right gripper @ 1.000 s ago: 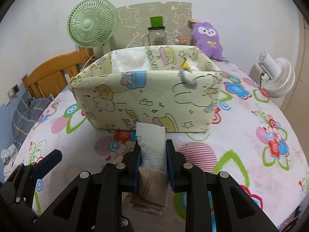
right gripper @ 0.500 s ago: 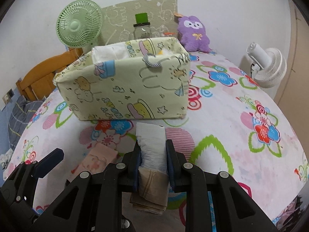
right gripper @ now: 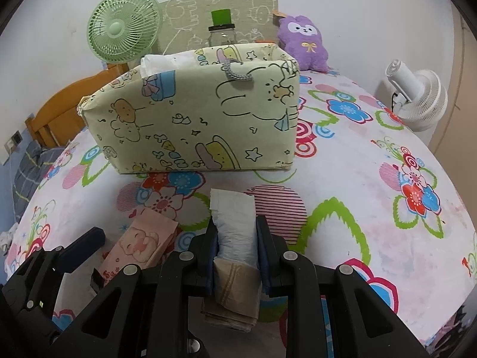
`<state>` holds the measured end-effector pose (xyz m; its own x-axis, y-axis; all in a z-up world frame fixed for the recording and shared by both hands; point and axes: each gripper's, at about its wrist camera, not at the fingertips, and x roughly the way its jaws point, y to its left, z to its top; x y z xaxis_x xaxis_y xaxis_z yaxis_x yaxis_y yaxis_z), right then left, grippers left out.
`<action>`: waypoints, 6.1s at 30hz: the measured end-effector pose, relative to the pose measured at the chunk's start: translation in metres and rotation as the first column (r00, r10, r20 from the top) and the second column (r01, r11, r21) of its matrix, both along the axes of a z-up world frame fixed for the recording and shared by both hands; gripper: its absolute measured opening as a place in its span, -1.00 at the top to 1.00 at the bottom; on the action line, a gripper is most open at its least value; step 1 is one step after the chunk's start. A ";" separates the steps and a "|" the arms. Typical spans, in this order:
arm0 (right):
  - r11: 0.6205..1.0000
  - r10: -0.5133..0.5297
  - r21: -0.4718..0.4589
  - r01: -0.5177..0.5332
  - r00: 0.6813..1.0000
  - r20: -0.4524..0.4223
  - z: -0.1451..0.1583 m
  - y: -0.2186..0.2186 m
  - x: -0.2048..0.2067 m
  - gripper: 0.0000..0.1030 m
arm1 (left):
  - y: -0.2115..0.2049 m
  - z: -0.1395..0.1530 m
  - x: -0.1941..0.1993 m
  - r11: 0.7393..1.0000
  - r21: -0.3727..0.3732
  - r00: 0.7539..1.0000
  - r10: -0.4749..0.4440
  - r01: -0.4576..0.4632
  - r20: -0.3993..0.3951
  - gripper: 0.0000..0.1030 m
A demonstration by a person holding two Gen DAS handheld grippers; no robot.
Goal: Organize soft objects
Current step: 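Lower the left tool to the pink wet-wipes pack while the right tool holds the cloth, then close the left tool on the pink wet-wipes pack, then carry the wipes pack and the beige cloth over the fabric box with both tools, then open the left tool to drop the wipes pack while the right tool drops the cloth into the box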
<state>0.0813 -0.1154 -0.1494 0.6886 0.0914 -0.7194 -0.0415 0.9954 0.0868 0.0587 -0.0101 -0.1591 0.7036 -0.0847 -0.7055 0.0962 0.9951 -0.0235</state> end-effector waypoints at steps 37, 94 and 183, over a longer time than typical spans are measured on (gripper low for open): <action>1.000 -0.026 0.016 0.025 0.997 0.076 0.049 -0.018 0.004 0.49 | -0.015 0.048 0.007 0.998 -0.054 0.999 -0.011 0.014 0.049 0.25; 0.999 -0.044 0.022 0.039 0.960 0.276 0.165 -0.011 0.035 0.49 | -0.007 0.153 0.038 1.000 -0.028 0.967 0.016 -0.009 0.253 0.25; 0.997 -0.008 0.078 0.000 0.995 0.098 0.109 -0.005 0.127 -0.57 | -0.003 0.104 0.117 1.000 -0.016 0.994 0.001 0.000 0.107 -0.85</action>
